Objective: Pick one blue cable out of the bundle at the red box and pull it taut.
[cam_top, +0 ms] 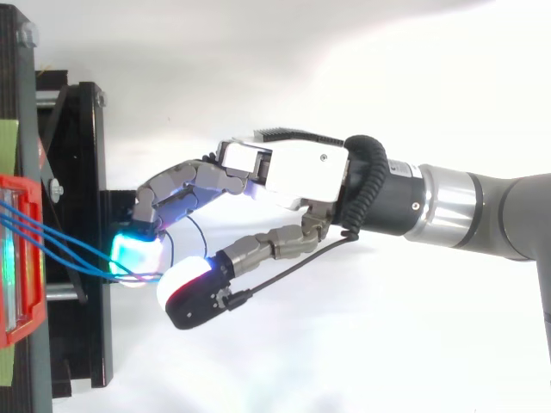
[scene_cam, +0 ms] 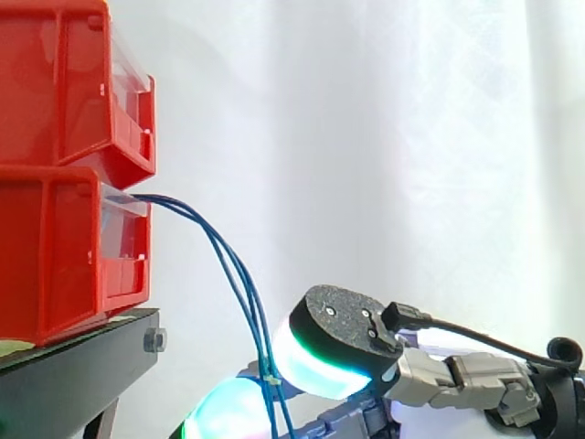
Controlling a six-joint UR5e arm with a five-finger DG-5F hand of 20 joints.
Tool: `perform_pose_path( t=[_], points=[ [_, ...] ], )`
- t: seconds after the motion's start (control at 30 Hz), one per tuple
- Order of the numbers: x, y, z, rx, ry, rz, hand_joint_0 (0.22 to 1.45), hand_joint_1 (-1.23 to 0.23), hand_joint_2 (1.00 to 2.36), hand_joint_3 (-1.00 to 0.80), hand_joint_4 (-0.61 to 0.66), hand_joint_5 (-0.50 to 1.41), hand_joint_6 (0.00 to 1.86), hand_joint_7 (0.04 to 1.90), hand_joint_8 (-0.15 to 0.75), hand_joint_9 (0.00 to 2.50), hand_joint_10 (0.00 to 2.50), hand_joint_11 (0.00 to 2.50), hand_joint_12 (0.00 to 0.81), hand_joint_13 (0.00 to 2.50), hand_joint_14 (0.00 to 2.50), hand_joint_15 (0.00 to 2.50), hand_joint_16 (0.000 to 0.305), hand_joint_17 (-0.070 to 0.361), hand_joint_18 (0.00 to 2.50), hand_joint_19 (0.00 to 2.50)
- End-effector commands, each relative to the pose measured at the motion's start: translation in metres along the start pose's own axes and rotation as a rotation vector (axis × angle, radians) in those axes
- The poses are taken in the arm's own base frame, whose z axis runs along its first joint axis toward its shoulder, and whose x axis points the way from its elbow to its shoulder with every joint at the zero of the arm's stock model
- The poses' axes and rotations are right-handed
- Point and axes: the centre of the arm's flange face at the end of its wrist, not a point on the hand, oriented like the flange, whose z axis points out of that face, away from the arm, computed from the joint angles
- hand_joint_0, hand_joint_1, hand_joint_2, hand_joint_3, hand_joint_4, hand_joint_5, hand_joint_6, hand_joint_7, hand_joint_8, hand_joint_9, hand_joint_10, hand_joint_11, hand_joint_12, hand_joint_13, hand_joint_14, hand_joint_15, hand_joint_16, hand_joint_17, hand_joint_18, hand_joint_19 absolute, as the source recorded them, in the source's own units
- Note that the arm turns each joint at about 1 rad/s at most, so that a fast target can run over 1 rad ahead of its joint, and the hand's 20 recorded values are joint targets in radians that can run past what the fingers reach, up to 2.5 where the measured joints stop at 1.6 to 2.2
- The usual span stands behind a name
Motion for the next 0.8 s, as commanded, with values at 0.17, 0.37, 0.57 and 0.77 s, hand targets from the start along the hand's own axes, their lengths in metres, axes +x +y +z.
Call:
perform_pose_path(
  t=[0.17,0.37,0.57,0.77],
  points=[
    [-0.003,0.020,0.002,-0.021,0.019,-0.037,0.49,-0.72,1.00,-0.50,0.15,-0.19,0.81,0.82,0.335,0.74,0.01,0.62,0.411,0.66,0.01,0.32,0.055,0.123,0.61,0.36],
    [-0.005,0.023,0.001,-0.011,0.025,-0.058,0.53,-0.74,1.01,-0.42,0.14,-0.20,0.82,0.86,0.324,0.73,0.01,0.62,0.402,0.66,0.01,0.33,0.052,0.117,0.60,0.37],
    [-0.004,0.023,0.001,-0.011,0.026,-0.059,0.57,-0.78,1.01,-0.31,0.13,-0.20,0.85,0.86,0.315,0.73,0.01,0.63,0.391,0.66,0.01,0.32,0.050,0.112,0.60,0.37],
    [-0.004,0.023,0.001,-0.011,0.026,-0.059,0.59,-0.76,1.02,-0.21,0.12,-0.20,0.87,0.87,0.319,0.75,0.01,0.64,0.387,0.67,0.01,0.32,0.049,0.110,0.62,0.36]
  ],
)
